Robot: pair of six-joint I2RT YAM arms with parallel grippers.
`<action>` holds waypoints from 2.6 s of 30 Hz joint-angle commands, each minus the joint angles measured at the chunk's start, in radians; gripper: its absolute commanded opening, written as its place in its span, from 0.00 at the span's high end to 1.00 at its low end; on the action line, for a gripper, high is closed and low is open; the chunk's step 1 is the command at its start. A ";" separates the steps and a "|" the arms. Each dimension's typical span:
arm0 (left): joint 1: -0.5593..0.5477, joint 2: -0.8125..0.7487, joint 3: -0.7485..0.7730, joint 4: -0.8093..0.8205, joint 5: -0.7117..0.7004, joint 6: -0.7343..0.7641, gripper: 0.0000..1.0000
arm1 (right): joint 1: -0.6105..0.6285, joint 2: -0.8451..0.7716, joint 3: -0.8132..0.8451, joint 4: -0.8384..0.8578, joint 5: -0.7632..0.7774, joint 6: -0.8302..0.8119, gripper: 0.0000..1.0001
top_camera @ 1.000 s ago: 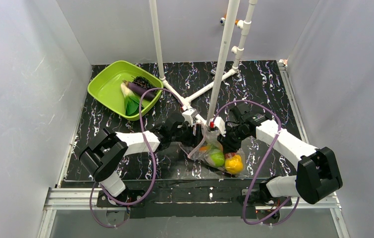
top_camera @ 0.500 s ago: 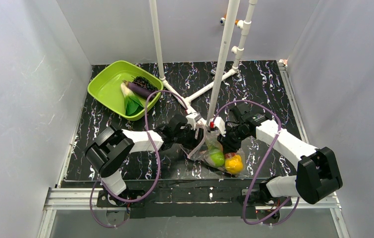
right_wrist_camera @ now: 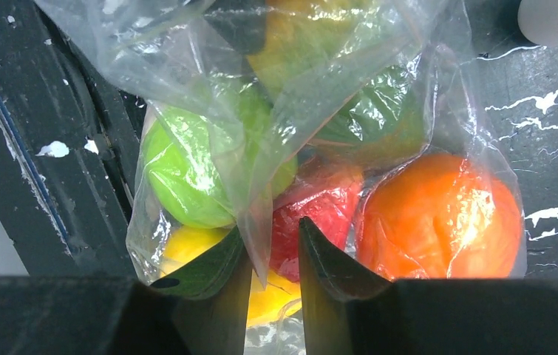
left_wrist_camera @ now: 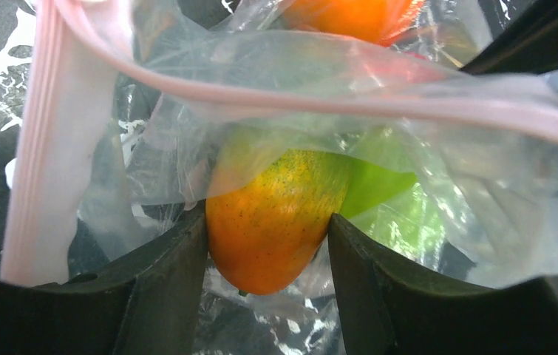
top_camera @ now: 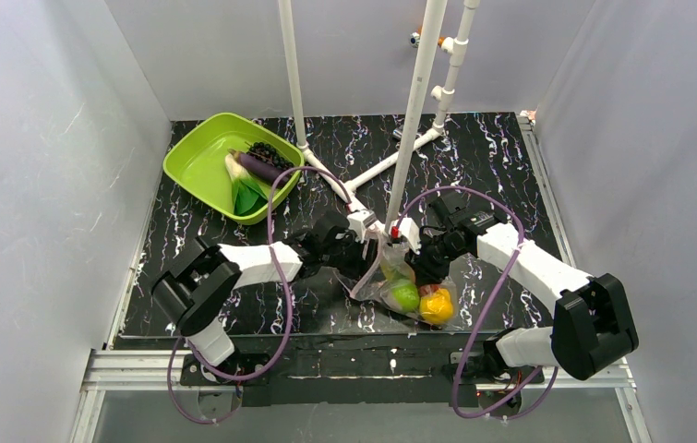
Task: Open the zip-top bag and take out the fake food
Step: Pick up the fake fruit from the zipper food storage bag, then place the fake fruit in the bin.
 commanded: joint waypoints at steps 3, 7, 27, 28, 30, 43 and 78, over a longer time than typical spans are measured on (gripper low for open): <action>-0.003 -0.212 0.007 -0.176 -0.009 0.072 1.00 | 0.005 -0.043 0.000 0.021 0.025 -0.006 0.68; -0.003 -0.282 -0.003 -0.262 -0.010 0.083 1.00 | 0.003 -0.058 -0.007 0.039 0.068 0.007 0.79; 0.016 -0.464 0.033 -0.539 -0.031 0.143 1.00 | -0.055 -0.152 -0.025 0.026 0.028 -0.004 0.99; 0.015 -0.474 0.034 -0.553 -0.033 0.147 1.00 | -0.058 -0.152 -0.024 0.025 0.023 -0.006 0.99; 0.017 -0.494 0.034 -0.578 -0.036 0.154 1.00 | -0.066 -0.153 -0.023 0.022 0.012 -0.006 0.99; 0.020 -0.574 0.067 -0.665 -0.044 0.173 1.00 | -0.107 -0.161 -0.038 0.029 -0.042 -0.008 0.99; 0.602 -0.656 0.131 -0.610 -0.278 0.214 1.00 | -0.129 -0.191 -0.066 0.052 -0.078 -0.005 0.99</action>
